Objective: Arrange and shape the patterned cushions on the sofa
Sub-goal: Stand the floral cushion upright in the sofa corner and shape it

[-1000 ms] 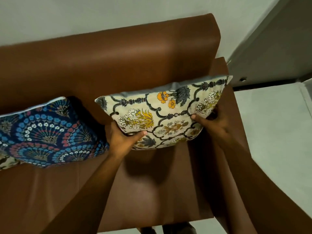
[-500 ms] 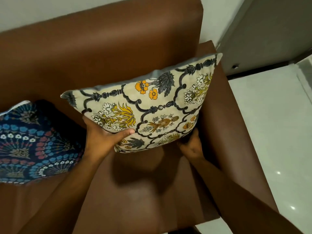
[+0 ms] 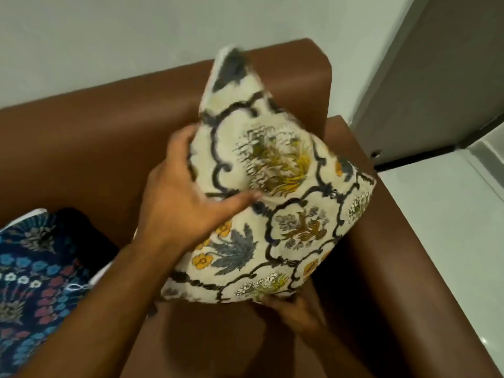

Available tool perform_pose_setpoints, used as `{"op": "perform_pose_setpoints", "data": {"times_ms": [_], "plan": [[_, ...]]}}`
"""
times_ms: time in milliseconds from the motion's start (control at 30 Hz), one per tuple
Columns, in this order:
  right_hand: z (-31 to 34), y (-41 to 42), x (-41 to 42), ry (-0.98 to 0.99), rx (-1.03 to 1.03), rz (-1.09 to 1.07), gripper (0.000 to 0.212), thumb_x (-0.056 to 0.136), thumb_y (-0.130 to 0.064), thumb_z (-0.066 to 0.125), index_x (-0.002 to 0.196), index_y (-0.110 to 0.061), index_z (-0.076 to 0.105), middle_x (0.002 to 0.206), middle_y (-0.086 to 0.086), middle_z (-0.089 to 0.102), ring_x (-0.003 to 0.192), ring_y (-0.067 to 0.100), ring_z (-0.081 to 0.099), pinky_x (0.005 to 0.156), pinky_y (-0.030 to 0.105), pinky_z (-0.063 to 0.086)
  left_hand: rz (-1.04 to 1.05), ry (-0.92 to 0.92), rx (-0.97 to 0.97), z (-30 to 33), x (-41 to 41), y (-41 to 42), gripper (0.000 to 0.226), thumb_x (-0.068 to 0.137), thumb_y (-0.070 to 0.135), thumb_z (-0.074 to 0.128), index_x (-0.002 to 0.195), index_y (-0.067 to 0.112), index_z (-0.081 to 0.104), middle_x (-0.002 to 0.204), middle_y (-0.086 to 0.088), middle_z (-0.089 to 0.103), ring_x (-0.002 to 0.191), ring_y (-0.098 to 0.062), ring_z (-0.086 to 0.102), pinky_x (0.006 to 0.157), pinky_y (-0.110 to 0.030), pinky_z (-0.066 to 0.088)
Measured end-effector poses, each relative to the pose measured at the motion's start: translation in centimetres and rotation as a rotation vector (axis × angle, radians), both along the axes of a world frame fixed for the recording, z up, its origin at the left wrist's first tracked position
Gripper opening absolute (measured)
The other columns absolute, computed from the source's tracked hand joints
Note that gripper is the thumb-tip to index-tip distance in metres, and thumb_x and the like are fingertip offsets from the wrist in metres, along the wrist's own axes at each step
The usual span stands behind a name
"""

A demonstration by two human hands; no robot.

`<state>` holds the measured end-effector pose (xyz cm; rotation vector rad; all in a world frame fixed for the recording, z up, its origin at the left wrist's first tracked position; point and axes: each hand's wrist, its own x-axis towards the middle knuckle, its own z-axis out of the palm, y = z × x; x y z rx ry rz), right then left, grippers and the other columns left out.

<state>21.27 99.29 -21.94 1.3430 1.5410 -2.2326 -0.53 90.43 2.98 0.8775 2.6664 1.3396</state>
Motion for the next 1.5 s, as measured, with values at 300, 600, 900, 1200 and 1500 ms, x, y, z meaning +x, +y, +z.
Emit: {"op": "perform_pose_setpoints", "data": {"times_ms": [300, 600, 900, 1200, 1500], "plan": [[-0.7, -3.9, -2.1, -0.150, -0.115, -0.202, 0.015, 0.084, -0.001, 0.073, 0.092, -0.010, 0.064, 0.079, 0.006, 0.074, 0.050, 0.011, 0.065, 0.044, 0.024, 0.051, -0.173, 0.145, -0.118, 0.5, -1.9, 1.9, 0.115, 0.062, 0.070, 0.087, 0.155, 0.028, 0.033, 0.147, 0.006, 0.056, 0.132, -0.015, 0.056, 0.109, -0.047, 0.052], [-0.2, -4.5, -2.9, -0.250, 0.076, -0.172, 0.021, 0.090, -0.017, 0.071, 0.074, -0.005, 0.063, 0.055, 0.005, 0.065, 0.039, 0.015, 0.058, 0.041, 0.027, 0.050, -0.185, 0.188, -0.021, -1.8, -2.5, 0.7, 0.107, 0.067, 0.077, 0.080, 0.155, 0.033, 0.039, 0.122, 0.012, 0.052, 0.107, -0.001, 0.055, 0.091, -0.023, 0.054], [-0.6, -3.6, -2.5, -0.175, -0.098, -0.265, 0.008, 0.092, -0.002, 0.063, 0.098, 0.000, 0.067, 0.074, 0.013, 0.074, 0.057, 0.022, 0.072, 0.057, 0.035, 0.061, -0.061, 0.389, -0.099, -2.9, -1.3, -0.2, 0.104, 0.072, 0.079, 0.074, 0.155, 0.025, 0.041, 0.146, -0.022, 0.040, 0.129, -0.033, 0.044, 0.107, -0.052, 0.048], [-1.2, -4.9, -1.4, 0.056, -0.433, -0.583, 0.042, 0.097, -0.032, 0.057, 0.133, -0.011, 0.056, 0.117, 0.023, 0.070, 0.106, 0.034, 0.070, 0.083, 0.040, 0.058, -0.237, 0.367, -0.088, -3.5, 0.2, -3.7, 0.069, 0.083, 0.036, 0.069, 0.147, 0.013, 0.054, 0.136, -0.011, 0.054, 0.127, -0.023, 0.050, 0.106, -0.029, 0.043], [2.5, -12.1, -0.7, -0.099, -0.219, -0.324, 0.035, 0.091, -0.013, 0.068, 0.124, -0.005, 0.058, 0.122, 0.021, 0.069, 0.093, 0.025, 0.068, 0.075, 0.036, 0.058, 0.235, 0.025, 0.194, -6.4, 3.7, -18.3, 0.062, 0.100, 0.034, 0.066, 0.153, 0.010, 0.044, 0.155, -0.008, 0.043, 0.145, -0.015, 0.045, 0.119, -0.037, 0.042]]}}
